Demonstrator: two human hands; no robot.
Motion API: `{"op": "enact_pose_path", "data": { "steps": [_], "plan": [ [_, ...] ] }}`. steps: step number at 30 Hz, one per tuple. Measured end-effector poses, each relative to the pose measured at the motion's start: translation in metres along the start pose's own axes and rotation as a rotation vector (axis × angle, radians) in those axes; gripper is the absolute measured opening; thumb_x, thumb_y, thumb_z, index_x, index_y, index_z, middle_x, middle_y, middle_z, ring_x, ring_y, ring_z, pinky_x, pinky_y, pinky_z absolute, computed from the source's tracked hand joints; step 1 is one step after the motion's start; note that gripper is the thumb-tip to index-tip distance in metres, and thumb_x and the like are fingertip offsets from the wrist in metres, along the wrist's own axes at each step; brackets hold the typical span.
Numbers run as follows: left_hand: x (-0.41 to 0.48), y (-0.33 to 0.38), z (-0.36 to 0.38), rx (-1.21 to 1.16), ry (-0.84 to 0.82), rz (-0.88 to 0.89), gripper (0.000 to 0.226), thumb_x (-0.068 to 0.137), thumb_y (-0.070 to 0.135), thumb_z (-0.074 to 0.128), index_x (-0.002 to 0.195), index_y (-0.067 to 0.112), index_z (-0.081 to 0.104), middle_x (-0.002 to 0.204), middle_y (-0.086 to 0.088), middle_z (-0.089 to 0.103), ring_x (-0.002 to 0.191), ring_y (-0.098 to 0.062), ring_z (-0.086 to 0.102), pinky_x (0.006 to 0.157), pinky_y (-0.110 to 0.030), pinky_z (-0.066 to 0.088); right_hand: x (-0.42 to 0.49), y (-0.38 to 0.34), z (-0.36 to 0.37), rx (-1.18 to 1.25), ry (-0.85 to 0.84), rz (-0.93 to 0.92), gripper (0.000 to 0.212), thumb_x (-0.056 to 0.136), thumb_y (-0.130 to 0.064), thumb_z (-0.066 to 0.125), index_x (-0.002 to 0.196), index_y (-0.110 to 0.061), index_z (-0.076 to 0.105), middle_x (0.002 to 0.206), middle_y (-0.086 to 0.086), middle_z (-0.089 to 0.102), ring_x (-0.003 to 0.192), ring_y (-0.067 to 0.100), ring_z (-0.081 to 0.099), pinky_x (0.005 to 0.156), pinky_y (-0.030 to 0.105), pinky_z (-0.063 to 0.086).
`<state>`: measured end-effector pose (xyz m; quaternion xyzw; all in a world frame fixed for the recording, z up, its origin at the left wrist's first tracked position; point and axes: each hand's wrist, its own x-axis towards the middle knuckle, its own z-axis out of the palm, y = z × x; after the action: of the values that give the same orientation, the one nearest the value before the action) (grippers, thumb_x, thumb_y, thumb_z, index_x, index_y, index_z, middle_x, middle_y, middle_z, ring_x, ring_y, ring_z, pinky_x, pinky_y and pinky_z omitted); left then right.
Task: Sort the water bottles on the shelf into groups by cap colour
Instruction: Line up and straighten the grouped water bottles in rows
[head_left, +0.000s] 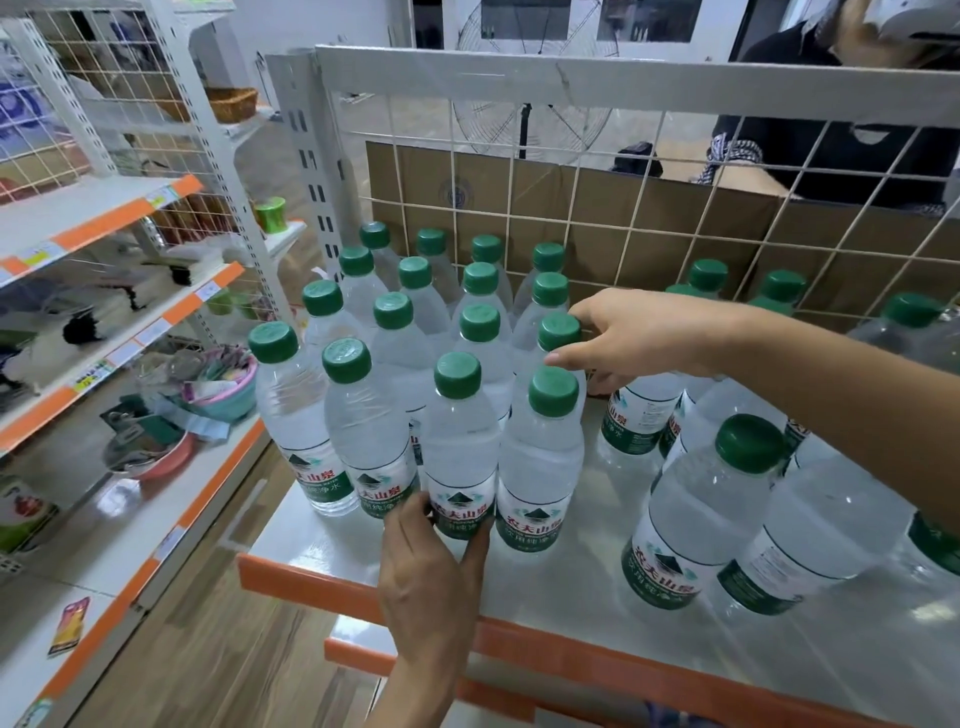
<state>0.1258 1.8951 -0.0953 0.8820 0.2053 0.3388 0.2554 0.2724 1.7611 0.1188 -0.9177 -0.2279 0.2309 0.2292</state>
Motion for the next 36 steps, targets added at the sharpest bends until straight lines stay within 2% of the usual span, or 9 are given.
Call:
{"op": "enact_pose_path", "data": {
  "steps": [5,11,15,19,22,27,31,34,36],
  "plan": [
    [0.0,0.0,0.003,-0.089,-0.014,-0.063,0.063,0.066,0.034,0.081,0.111,0.005,0.048,0.097,-0.011,0.057,0.086,-0.036,0.061,0.066,-0.044,0.054,-0.002,0.002,0.0,-0.041,0.04,-0.013,0.04,0.084,-0.046,0.061,0.105,-0.012,0.06,0.1,0.006,0.07,0.077,0.016,0.072,0.082,0.038,0.058],
    [0.001,0.002,0.0,-0.148,0.028,-0.098,0.067,0.065,0.044,0.078,0.11,0.005,0.048,0.099,-0.011,0.053,0.087,-0.03,0.055,0.07,-0.043,0.051,-0.011,0.006,-0.002,-0.06,0.049,-0.006,0.045,0.084,-0.047,0.061,0.116,-0.015,0.057,0.1,0.0,0.068,0.076,0.012,0.072,0.079,0.034,0.059],
    [0.005,0.005,-0.013,-0.4,0.195,-0.177,0.061,0.082,0.065,0.046,0.105,0.009,0.043,0.1,0.004,0.035,0.089,-0.016,0.04,0.078,-0.032,0.039,-0.017,0.009,-0.007,-0.071,0.062,-0.018,0.038,0.085,-0.045,0.061,0.114,-0.021,0.057,0.085,-0.007,0.066,0.073,0.007,0.071,0.073,0.026,0.059],
    [0.006,0.016,-0.019,-0.514,0.277,0.234,0.025,0.094,0.035,0.046,0.093,0.009,0.044,0.089,0.0,0.042,0.082,-0.013,0.044,0.081,-0.013,0.037,-0.02,0.013,-0.018,-0.121,0.128,-0.028,0.032,0.085,-0.039,0.064,0.111,-0.022,0.061,0.09,-0.003,0.07,0.075,0.011,0.07,0.072,0.027,0.058],
    [0.0,0.047,-0.016,-0.611,0.153,0.492,0.007,0.091,0.013,0.049,0.095,0.008,0.048,0.089,-0.002,0.05,0.083,-0.012,0.051,0.08,-0.014,0.042,-0.02,0.021,-0.031,-0.304,0.284,-0.052,0.029,0.084,-0.031,0.067,0.111,-0.022,0.064,0.1,0.0,0.07,0.085,0.016,0.065,0.08,0.029,0.052],
    [-0.005,0.091,-0.007,-0.688,-0.018,0.601,0.013,0.092,0.01,0.046,0.102,0.006,0.053,0.095,-0.007,0.054,0.088,-0.017,0.055,0.077,-0.02,0.048,-0.018,0.032,-0.038,-0.601,0.409,-0.144,0.037,0.083,-0.028,0.067,0.118,-0.02,0.06,0.107,0.004,0.059,0.108,0.024,0.051,0.091,0.034,0.04],
    [-0.016,0.104,0.005,-0.752,-0.298,0.451,0.037,0.086,0.011,0.049,0.122,0.011,0.049,0.117,-0.002,0.053,0.108,-0.014,0.053,0.088,-0.031,0.048,-0.013,0.042,-0.047,-0.696,0.354,-0.034,0.053,0.08,-0.04,0.069,0.127,-0.022,0.051,0.119,0.009,0.056,0.11,0.03,0.051,0.089,0.04,0.047],
    [-0.023,0.098,0.018,-0.699,-0.534,0.349,0.063,0.077,0.019,0.057,0.136,0.01,0.037,0.134,0.001,0.044,0.126,-0.014,0.043,0.101,-0.034,0.04,-0.007,0.049,-0.052,-0.665,0.239,-0.028,0.033,0.08,-0.029,0.071,0.111,-0.02,0.062,0.104,0.004,0.06,0.092,0.024,0.055,0.076,0.031,0.048],
    [-0.023,0.098,0.023,-0.662,-0.654,0.298,0.071,0.076,0.026,0.064,0.139,0.022,0.032,0.135,0.01,0.042,0.127,-0.005,0.041,0.102,-0.027,0.039,-0.003,0.049,-0.059,-0.594,0.226,-0.069,0.026,0.077,-0.021,0.073,0.103,-0.022,0.067,0.096,-0.002,0.056,0.086,0.018,0.05,0.069,0.024,0.039]
  ]
}}
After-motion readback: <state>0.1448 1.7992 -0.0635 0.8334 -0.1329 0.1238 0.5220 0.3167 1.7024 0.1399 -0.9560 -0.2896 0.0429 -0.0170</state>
